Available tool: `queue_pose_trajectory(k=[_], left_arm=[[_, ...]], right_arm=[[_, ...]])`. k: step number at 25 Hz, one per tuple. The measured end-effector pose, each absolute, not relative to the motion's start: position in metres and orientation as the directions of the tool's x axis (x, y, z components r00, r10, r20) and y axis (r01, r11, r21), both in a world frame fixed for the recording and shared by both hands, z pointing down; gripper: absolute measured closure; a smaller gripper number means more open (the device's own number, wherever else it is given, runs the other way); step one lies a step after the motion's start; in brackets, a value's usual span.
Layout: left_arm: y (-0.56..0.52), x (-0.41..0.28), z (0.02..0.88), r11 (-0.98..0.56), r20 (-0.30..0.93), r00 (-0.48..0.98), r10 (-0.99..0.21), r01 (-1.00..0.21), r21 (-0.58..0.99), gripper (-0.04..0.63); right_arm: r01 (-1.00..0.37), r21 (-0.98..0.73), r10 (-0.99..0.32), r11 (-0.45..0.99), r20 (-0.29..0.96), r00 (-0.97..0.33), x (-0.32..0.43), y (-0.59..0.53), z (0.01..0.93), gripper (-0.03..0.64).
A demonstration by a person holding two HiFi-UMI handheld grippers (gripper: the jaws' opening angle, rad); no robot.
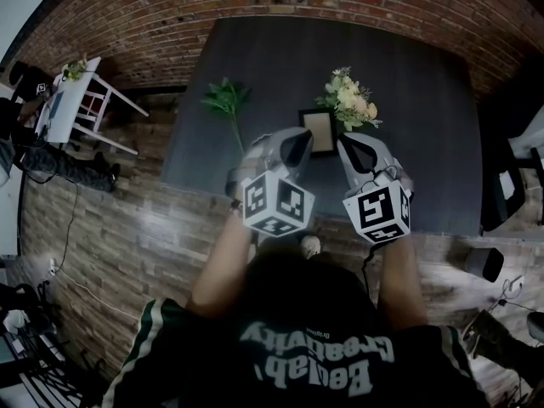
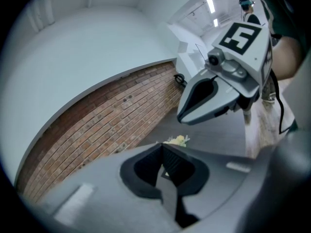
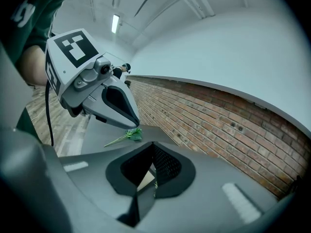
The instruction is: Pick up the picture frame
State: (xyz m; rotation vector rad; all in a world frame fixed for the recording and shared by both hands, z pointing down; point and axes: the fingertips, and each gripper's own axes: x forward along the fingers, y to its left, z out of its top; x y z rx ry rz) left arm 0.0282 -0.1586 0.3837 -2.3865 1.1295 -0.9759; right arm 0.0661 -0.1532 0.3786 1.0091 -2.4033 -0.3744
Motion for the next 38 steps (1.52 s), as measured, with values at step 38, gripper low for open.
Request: queue_pose_trajectory(k=[38], left_arm=[[-0.263,-0.039,0.505,-0.791,0.644,0.521,-0.560,-0.567,-0.230,0.591]], right_arm=[[-0.673,0.371,-0.748,0.640,0.501,-0.435,0.022,-0.245,0.438,0.611]])
